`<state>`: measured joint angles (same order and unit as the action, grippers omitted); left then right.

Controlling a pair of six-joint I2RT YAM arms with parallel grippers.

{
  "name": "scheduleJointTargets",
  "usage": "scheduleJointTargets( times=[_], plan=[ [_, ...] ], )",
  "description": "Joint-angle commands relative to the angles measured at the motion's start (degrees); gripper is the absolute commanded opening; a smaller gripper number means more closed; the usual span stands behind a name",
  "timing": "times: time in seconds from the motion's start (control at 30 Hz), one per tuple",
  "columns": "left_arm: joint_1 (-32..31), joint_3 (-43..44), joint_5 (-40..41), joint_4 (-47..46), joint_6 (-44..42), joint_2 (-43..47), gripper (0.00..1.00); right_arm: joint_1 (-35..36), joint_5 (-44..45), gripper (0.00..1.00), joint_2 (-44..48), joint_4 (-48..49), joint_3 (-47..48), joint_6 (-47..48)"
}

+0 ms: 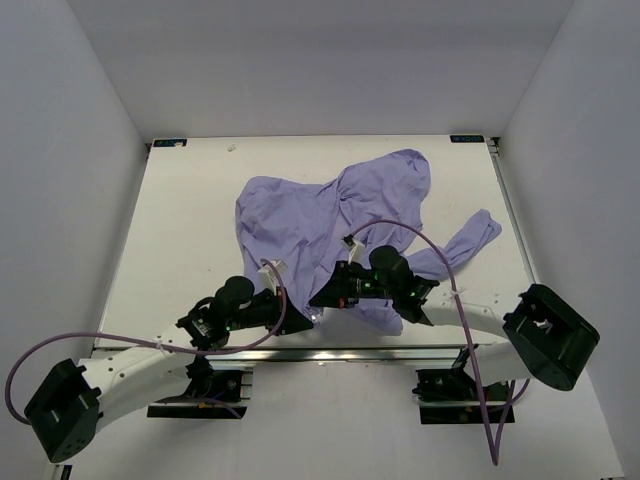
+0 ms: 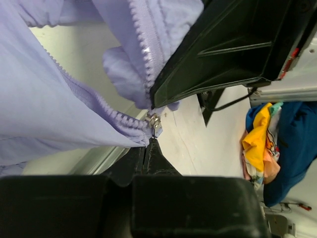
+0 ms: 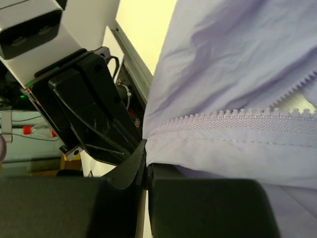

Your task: Zip up the jacket

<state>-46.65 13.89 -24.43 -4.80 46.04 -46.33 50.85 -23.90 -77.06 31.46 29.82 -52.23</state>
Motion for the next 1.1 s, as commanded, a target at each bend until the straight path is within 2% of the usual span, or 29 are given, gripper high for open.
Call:
scheduleJointTargets(
  times=[0.0,0.07,0.17,0.2,0.33,0.47,0.5,0.63,0.8,0.93,1.07],
  plan=[
    [-2.74,-0.45,-4.67,9.98,-0.08,-0.70,0.00,-3.65,9.49,0.00,4.54,7.05,4.98,1.07],
    [-2.74,0.43,-2.74,10.33,0.36,0.09,0.00,-3.65,9.23,0.00,5.51,0.92,5.16,2.74],
    [-2.74,2.36,-0.80,10.34,1.33,0.01,0.00,-3.65,5.99,0.15,6.48,-5.25,4.19,5.20],
    [-2.74,2.89,-0.28,10.60,1.77,-0.17,0.00,-3.65,4.93,0.26,6.65,-6.32,3.58,5.81],
    [-2.74,4.30,-0.53,9.11,3.44,-0.96,0.00,-3.22,1.05,0.41,9.72,-8.87,-1.15,5.82],
    [-2.74,5.36,0.69,9.01,5.72,-0.61,0.00,-1.72,2.63,0.50,15.52,-12.73,-3.19,7.48],
    [-2.74,5.44,0.78,8.76,6.07,-0.35,0.00,-1.28,3.59,0.56,16.75,-16.74,-2.93,8.10],
    [-2.74,6.15,2.10,8.40,7.74,0.80,0.00,2.40,10.44,0.58,23.86,-26.86,-0.91,12.32],
    [-2.74,7.99,3.86,6.82,8.19,1.50,0.00,8.82,15.01,0.63,26.69,-29.53,-3.10,11.89],
    [-2.74,9.48,4.39,5.77,8.19,0.63,0.00,17.41,23.70,0.63,24.69,-27.43,-4.07,11.35],
    [-2.74,10.02,3.86,5.24,8.27,0.10,0.00,21.48,33.20,0.63,19.32,-25.75,-1.97,12.94]
  ],
)
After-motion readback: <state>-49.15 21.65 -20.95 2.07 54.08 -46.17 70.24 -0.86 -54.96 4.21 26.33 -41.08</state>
